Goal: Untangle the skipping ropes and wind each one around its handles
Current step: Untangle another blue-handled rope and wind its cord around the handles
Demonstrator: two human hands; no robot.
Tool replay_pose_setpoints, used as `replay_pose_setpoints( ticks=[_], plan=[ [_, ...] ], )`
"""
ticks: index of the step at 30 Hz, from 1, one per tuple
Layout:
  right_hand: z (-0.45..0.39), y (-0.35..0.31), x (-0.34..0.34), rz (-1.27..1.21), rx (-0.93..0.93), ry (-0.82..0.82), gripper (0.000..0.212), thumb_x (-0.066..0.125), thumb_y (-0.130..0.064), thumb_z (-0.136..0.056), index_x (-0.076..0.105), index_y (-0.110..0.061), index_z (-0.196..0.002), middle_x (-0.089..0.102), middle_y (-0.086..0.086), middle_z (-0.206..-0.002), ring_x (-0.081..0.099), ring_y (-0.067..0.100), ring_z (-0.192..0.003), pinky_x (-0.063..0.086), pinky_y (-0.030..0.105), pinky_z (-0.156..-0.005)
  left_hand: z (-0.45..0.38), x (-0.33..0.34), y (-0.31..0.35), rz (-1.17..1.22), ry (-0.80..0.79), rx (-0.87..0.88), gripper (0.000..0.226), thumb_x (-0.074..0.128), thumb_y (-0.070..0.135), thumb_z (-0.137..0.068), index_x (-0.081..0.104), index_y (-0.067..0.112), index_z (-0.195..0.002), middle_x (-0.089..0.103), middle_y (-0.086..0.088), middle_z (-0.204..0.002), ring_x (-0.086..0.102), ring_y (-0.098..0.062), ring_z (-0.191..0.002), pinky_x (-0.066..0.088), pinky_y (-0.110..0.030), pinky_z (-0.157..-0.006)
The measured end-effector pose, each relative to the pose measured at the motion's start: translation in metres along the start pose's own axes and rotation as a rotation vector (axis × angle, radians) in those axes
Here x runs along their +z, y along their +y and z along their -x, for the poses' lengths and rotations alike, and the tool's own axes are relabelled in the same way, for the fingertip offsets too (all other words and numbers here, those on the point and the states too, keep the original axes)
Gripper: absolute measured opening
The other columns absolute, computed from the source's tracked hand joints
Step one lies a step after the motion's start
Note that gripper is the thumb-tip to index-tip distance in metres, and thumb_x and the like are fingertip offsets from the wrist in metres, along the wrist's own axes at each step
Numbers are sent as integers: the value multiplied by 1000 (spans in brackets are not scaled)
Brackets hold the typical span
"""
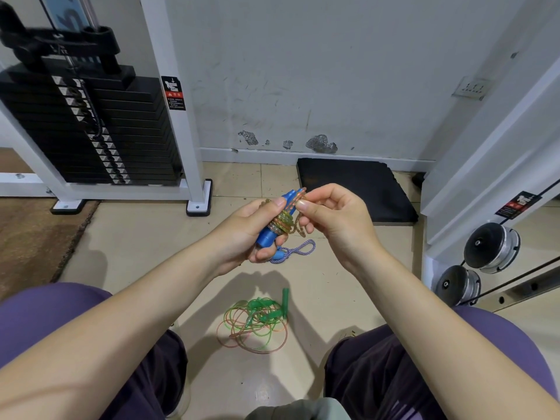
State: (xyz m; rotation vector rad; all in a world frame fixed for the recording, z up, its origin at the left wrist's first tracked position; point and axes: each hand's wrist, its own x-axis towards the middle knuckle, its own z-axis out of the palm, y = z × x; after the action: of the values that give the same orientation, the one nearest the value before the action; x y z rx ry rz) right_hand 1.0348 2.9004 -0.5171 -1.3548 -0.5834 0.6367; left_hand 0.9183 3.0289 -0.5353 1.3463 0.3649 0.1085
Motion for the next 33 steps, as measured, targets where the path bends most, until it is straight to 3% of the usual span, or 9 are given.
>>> replay_pose_setpoints(
  ticks=[3, 8, 15, 18, 25, 33],
  plan=[
    [1, 0, 0, -7, 21, -51, 14, 65, 9, -84, 56, 0, -89, 64, 12, -63, 58, 19, -52, 51, 26, -55, 0, -1, -1, -23, -2, -2, 40, 42, 46, -101, 51, 7, -107, 53, -11, -67, 34, -14, -35, 17, -26, -44],
    [0, -4, 0, -49, 42, -84, 17, 65, 8, -85, 56, -1, -96, 67, 14, -69, 65, 24, -59, 57, 29, -63, -1, -7, -1, -23, 7, 3, 42, 45, 46, -100, 51, 6, -113, 54, -11, -67, 35, -15, -36, 22, -18, -39],
    [3, -6, -1, 45, -22, -67, 22, 67, 5, -86, 53, -2, -101, 59, 17, -76, 66, 29, -63, 59, 34, -65, -2, -5, -2, -142, 72, 46, 35, 50, 42, -99, 48, 7, -103, 58, -11, -65, 37, -17, -35, 24, -26, -43],
    [3, -6, -1, 72, -9, -43, 19, 67, 2, -87, 54, -2, -100, 57, 19, -81, 66, 29, -64, 58, 34, -66, -1, -4, -3, -178, 122, 60, 29, 54, 42, -97, 48, 14, -96, 60, -10, -64, 38, -19, -38, 26, -23, -42],
    [1, -2, -2, -64, 72, -51, 20, 65, 7, -87, 56, -4, -101, 63, 18, -79, 67, 27, -65, 57, 32, -69, -1, -4, -5, -255, 199, 110, 38, 58, 42, -96, 47, 7, -105, 61, -8, -63, 40, -20, -44, 29, -20, -41],
    [0, 1, -1, -133, 128, 8, 30, 63, 12, -85, 50, -6, -103, 68, 12, -76, 67, 24, -63, 60, 34, -76, -2, -4, -5, -303, 220, 142, 32, 60, 39, -95, 49, 10, -102, 62, -5, -62, 40, -21, -43, 31, -19, -39]
  ],
)
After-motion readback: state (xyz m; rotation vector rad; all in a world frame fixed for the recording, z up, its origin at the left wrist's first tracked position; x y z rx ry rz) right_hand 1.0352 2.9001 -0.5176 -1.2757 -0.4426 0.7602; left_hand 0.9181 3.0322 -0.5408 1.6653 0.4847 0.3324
